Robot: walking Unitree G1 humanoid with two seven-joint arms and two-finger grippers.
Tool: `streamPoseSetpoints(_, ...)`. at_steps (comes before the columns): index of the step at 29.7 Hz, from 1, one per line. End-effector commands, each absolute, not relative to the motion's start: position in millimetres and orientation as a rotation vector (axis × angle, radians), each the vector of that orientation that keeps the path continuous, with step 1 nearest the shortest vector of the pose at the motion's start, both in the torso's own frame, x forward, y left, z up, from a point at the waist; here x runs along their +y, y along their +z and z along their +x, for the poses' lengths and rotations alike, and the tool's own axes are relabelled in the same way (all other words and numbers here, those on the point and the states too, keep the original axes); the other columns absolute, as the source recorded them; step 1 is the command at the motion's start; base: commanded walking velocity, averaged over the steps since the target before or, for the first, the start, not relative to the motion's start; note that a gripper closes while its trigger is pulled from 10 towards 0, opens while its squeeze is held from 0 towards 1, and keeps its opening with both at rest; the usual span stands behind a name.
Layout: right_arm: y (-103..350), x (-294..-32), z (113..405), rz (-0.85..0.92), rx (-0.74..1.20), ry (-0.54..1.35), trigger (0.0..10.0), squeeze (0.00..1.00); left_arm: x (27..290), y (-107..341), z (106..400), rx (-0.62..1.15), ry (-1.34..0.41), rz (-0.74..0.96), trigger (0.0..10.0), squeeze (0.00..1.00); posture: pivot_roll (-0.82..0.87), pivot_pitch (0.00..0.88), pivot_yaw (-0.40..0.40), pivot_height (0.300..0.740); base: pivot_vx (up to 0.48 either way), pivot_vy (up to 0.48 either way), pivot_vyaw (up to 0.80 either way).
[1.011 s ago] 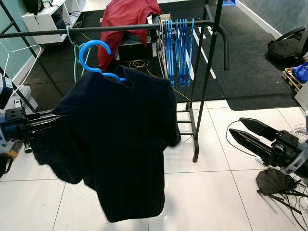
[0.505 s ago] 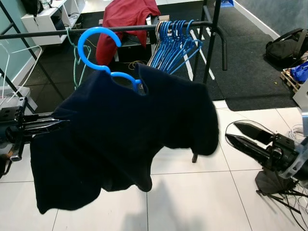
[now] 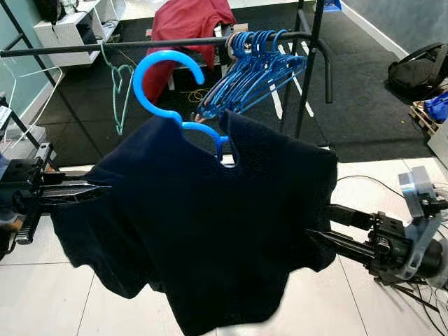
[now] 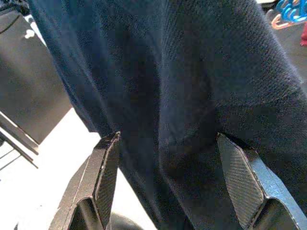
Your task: Hang hanger
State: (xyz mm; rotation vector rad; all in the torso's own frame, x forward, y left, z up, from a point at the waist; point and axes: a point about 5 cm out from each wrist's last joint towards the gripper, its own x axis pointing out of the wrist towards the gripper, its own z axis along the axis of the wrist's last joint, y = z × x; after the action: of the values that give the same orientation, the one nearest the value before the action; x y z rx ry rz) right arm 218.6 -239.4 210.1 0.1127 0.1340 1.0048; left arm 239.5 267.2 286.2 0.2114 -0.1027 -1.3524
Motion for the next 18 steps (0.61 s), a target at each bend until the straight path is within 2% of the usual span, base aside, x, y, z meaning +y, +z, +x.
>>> streamPoseSetpoints(1,225,-239,217,0.138,0.054,1.022,10.0,0.0,268,293,235,-0.098,-1.368,0.228,10.0,0.0,-0.15,0.105,0.056,0.74,0.0,0.0,0.0)
streamPoseSetpoints(5,256,-249,213,0.258,-0.122,1.034,10.0,0.0,266,293,233,-0.093,-1.374,0.227,10.0,0.0,-0.15,0.108,0.054,0.74,0.0,0.0,0.0)
streamPoseSetpoints(8,262,-251,213,0.268,-0.149,1.038,10.0,0.0,266,293,233,-0.092,-1.375,0.227,10.0,0.0,-0.15,0.108,0.054,0.74,0.0,0.0,0.0)
streamPoseSetpoints(18,241,-253,215,0.128,0.017,1.003,10.0,0.0,262,294,232,-0.096,-1.383,0.229,10.0,0.0,-0.15,0.112,0.055,0.74,0.0,0.0,0.0)
